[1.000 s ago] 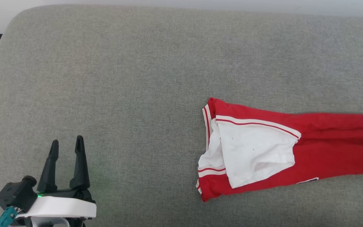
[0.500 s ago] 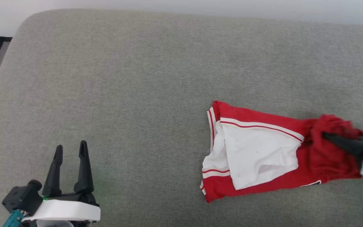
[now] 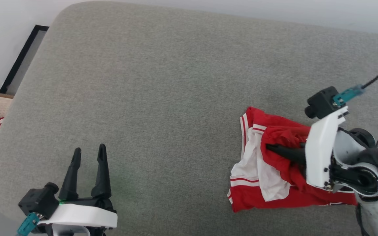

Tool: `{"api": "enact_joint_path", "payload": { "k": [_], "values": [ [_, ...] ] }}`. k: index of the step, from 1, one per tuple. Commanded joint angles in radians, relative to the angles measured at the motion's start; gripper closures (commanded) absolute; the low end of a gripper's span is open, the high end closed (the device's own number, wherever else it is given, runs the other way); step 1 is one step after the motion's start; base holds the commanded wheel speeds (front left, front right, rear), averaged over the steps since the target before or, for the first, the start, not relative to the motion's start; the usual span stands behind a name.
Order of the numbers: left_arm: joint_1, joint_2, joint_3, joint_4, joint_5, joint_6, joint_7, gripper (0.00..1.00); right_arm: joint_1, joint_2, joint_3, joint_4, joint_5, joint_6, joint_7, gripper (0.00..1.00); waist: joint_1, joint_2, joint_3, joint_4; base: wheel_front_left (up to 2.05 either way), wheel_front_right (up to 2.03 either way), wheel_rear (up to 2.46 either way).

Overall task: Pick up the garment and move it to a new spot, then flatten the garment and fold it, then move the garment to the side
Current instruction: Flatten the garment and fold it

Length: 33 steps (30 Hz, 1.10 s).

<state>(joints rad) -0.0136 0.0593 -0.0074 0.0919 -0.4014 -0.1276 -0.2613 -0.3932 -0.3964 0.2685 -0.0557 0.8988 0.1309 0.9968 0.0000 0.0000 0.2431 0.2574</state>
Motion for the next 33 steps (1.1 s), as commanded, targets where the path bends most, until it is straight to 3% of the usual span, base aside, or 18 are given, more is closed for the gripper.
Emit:
{"api": "enact_joint_path", "payload": {
  "k": [1,4,5,6,7,14,24,29,33],
  "values": [
    [-0.011,-0.003,-0.004,0.003,-0.002,-0.003,-0.005,0.0,-0.015,0.004,0.01,0.014,-0.007,0.0,-0.01,1.0,0.0,0.0,-0.002,0.009,0.0,0.0,0.0],
    [-0.009,-0.004,-0.005,0.008,-0.011,-0.003,-0.005,0.0,-0.04,0.026,0.046,0.058,-0.018,0.0,-0.031,0.97,0.0,0.0,-0.003,0.015,0.0,0.0,0.0],
    [-0.009,-0.005,-0.01,0.009,-0.012,-0.003,-0.005,0.0,-0.048,0.028,0.054,0.071,-0.022,0.0,-0.04,0.73,0.0,0.0,-0.004,0.017,0.0,0.0,0.0],
    [-0.01,-0.005,-0.013,0.011,-0.012,-0.003,-0.005,0.0,-0.055,0.026,0.062,0.082,-0.027,0.0,-0.048,0.12,0.0,0.0,-0.005,0.018,0.0,0.0,0.0],
    [-0.01,-0.005,-0.014,0.012,-0.014,-0.003,-0.005,0.0,-0.058,0.026,0.068,0.088,-0.026,0.0,-0.052,0.0,0.0,0.0,-0.006,0.018,0.0,0.0,0.0],
    [-0.002,-0.006,0.008,0.008,-0.014,-0.003,-0.005,0.0,-0.069,0.001,0.041,0.052,0.014,0.0,-0.079,0.0,0.0,0.0,-0.017,-0.016,0.0,0.0,0.0],
    [0.002,0.005,0.035,-0.009,0.001,-0.003,-0.005,0.0,-0.017,-0.063,-0.116,-0.029,0.039,0.0,-0.187,0.0,0.0,0.0,-0.026,-0.103,0.0,0.0,0.0],
    [0.01,0.017,0.046,-0.016,0.004,-0.003,-0.005,0.0,0.028,-0.097,-0.164,-0.065,0.034,0.0,-0.312,0.0,0.0,0.0,-0.031,-0.149,0.0,0.0,0.0],
    [0.012,0.029,0.056,-0.013,0.005,-0.003,-0.005,0.0,0.077,-0.14,-0.181,-0.075,0.001,0.0,-0.495,0.0,0.0,0.0,-0.043,-0.181,0.0,0.0,0.0]
  ]
}}
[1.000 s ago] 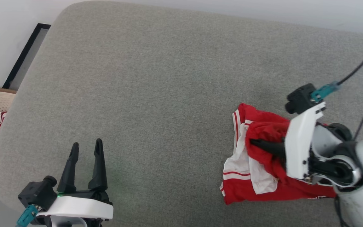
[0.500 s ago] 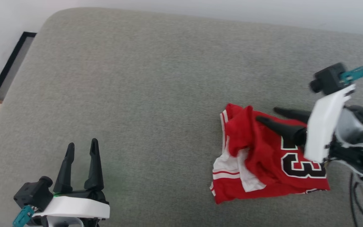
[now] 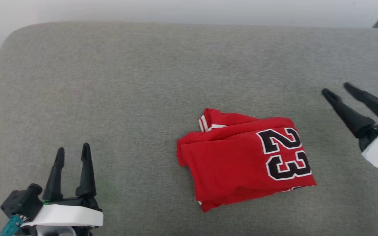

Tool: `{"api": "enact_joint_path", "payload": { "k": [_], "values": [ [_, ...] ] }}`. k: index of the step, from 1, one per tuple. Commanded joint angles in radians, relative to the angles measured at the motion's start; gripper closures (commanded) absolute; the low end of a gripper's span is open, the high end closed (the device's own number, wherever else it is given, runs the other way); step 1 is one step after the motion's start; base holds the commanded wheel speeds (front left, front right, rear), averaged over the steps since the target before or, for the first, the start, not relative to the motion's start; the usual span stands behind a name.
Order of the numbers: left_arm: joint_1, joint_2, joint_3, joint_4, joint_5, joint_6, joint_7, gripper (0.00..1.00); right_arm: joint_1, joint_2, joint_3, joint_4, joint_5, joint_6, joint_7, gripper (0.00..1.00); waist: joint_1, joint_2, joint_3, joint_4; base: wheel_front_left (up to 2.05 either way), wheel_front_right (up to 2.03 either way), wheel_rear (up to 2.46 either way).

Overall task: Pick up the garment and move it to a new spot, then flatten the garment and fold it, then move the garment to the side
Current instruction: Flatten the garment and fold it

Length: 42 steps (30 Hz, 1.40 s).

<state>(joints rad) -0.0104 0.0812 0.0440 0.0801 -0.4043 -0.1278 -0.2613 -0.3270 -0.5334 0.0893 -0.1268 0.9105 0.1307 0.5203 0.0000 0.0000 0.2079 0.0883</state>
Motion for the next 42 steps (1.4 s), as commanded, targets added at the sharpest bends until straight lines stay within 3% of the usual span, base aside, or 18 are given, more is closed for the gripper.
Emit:
{"api": "enact_joint_path", "payload": {
  "k": [1,12,17,22,30,42],
  "values": [
    [0.009,0.007,0.005,-0.001,0.008,-0.003,-0.005,0.0,0.011,-0.003,-0.002,-0.004,-0.011,0.0,-0.019,0.0,0.0,0.0,-0.008,-0.012,0.0,0.0,0.0],
    [0.067,0.042,0.038,-0.009,-0.004,-0.003,-0.005,0.0,0.192,-0.064,0.044,0.155,-0.11,0.0,-0.583,0.0,0.0,0.0,-0.078,-0.081,0.0,0.0,0.0],
    [0.109,0.067,0.035,-0.001,-0.006,-0.003,-0.005,0.0,0.246,-0.055,0.081,0.265,-0.145,0.0,-0.745,0.0,0.0,0.0,-0.115,-0.097,0.0,0.0,0.0],
    [0.153,0.082,0.047,-0.003,0.007,-0.003,-0.005,0.0,0.281,-0.01,0.076,0.324,-0.179,0.0,-0.785,0.0,0.0,0.0,-0.15,-0.106,0.0,0.0,0.0],
    [0.213,0.083,0.06,0.008,0.014,-0.003,-0.005,0.0,0.367,0.094,-0.025,0.281,-0.258,0.0,-0.786,0.0,0.0,0.0,-0.194,-0.105,0.0,0.0,0.0],
    [0.238,0.065,0.059,-0.002,0.038,-0.003,-0.005,0.0,0.474,0.186,-0.102,0.301,-0.315,0.0,-0.786,0.0,0.0,0.0,-0.221,-0.056,0.0,0.0,0.0]
  ]
}}
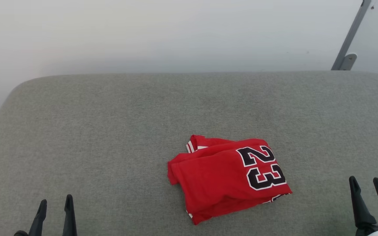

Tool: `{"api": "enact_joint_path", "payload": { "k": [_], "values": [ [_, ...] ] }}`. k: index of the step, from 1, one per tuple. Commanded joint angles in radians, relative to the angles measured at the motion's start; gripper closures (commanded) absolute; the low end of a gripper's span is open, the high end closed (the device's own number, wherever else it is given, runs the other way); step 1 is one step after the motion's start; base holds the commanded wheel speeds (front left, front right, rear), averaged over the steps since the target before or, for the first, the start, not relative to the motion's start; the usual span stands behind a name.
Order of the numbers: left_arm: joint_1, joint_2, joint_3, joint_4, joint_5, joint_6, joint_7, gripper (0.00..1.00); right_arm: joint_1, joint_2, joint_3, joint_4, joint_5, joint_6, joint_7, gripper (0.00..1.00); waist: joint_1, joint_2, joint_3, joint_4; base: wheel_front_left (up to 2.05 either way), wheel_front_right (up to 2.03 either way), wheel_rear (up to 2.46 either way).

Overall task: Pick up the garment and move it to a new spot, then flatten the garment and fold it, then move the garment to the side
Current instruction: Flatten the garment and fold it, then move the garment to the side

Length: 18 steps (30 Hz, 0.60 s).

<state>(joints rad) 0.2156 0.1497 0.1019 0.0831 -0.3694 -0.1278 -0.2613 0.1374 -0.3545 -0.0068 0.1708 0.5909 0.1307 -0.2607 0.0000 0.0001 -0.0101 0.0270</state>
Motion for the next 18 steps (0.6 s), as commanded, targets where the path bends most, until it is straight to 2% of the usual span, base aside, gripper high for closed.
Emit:
{"api": "enact_joint_path", "payload": {
  "k": [1,9,18],
  "values": [
    [0.013,-0.003,0.001,-0.006,0.004,-0.003,-0.005,0.0,0.012,0.013,-0.01,0.005,0.001,0.0,-0.005,0.0,0.0,-0.0001,-0.004,0.008,0.0,0.0,0.0],
    [0.007,-0.005,-0.003,-0.009,0.009,-0.003,-0.005,0.0,0.023,0.036,-0.007,0.009,-0.015,0.0,-0.005,0.0,0.0,-0.0001,-0.009,0.021,0.0,0.0,0.0],
    [-0.002,-0.007,-0.013,-0.016,0.009,-0.003,-0.005,0.0,0.028,0.025,0.014,-0.007,0.001,0.0,-0.005,0.0,0.0,-0.0001,-0.01,0.028,0.0,0.0,0.0]
  ]
}}
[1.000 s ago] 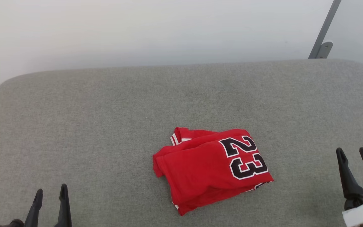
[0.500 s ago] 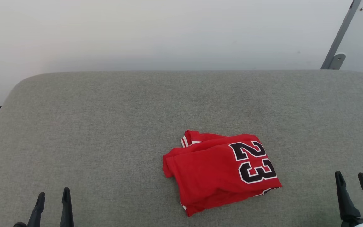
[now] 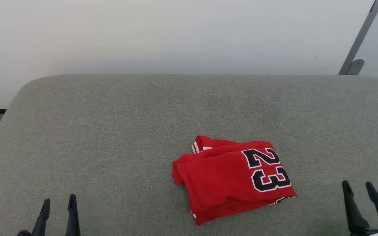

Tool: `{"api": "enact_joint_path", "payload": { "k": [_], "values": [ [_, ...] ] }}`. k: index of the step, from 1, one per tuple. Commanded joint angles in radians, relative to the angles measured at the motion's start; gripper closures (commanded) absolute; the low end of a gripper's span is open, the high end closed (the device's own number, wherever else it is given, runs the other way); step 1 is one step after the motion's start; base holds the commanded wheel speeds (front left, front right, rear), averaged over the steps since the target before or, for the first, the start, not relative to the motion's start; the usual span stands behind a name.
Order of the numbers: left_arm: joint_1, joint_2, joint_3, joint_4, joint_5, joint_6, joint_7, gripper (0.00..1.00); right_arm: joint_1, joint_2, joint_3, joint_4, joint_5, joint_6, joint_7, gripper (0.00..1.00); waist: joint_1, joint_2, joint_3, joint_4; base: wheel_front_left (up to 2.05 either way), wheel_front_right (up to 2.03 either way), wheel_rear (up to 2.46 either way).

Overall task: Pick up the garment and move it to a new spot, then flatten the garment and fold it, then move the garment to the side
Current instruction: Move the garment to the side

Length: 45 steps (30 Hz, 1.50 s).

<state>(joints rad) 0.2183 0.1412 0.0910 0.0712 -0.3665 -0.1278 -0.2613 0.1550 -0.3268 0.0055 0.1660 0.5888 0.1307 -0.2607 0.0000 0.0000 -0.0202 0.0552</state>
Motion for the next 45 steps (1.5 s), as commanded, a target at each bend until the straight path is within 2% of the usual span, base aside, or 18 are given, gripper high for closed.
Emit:
{"api": "enact_joint_path", "payload": {
  "k": [1,5,8,11,20,27,37,44,45],
  "values": [
    [-0.005,0.001,-0.003,-0.005,0.006,-0.003,-0.005,0.0,0.01,-0.006,0.012,-0.008,0.006,0.0,-0.005,0.0,0.0,0.0,0.0,0.001,0.0,0.0,0.0],
    [-0.006,-0.003,-0.004,-0.006,0.003,-0.003,-0.005,0.0,-0.006,-0.024,0.057,0.011,0.035,0.0,-0.004,0.0,0.0,0.0,0.001,0.001,0.0,0.0,0.0],
    [-0.009,-0.005,-0.007,-0.01,0.003,-0.003,-0.005,0.0,-0.046,-0.065,0.123,0.046,0.076,0.0,-0.002,0.0,0.0,0.0,0.002,0.003,0.0,0.0,0.0],
    [-0.009,-0.004,-0.016,-0.009,0.004,-0.003,-0.005,0.0,-0.105,-0.122,0.203,0.074,0.124,0.0,0.05,0.0,0.0,0.0,0.006,0.008,0.0,0.0,0.0],
    [-0.039,-0.007,-0.046,-0.006,-0.003,-0.003,-0.005,0.0,-0.321,-0.282,0.403,0.083,0.3,0.0,0.374,0.0,0.0,0.0,0.04,0.053,0.0,0.0,0.0],
    [-0.082,-0.018,-0.092,0.01,-0.006,-0.003,-0.005,0.0,-0.487,-0.355,0.508,0.113,0.363,0.0,0.615,0.0,0.0,0.0,0.103,0.113,0.0,0.0,0.0],
    [-0.133,-0.031,-0.137,0.027,-0.006,-0.003,-0.005,0.0,-0.627,-0.349,0.631,0.238,0.394,0.0,0.864,0.0,0.0,0.0,0.166,0.194,0.0,0.0,0.0],
    [-0.147,-0.04,-0.136,0.033,-0.008,-0.003,-0.005,0.0,-0.654,-0.275,0.725,0.347,0.407,0.0,0.994,0.0,0.0,0.0,0.187,0.214,0.0,0.0,0.0],
    [-0.149,-0.042,-0.136,0.032,-0.008,-0.003,-0.005,0.0,-0.658,-0.265,0.728,0.355,0.417,0.0,0.999,0.33,0.0,0.0,0.189,0.215,0.0,0.0,0.0]
  ]
}}
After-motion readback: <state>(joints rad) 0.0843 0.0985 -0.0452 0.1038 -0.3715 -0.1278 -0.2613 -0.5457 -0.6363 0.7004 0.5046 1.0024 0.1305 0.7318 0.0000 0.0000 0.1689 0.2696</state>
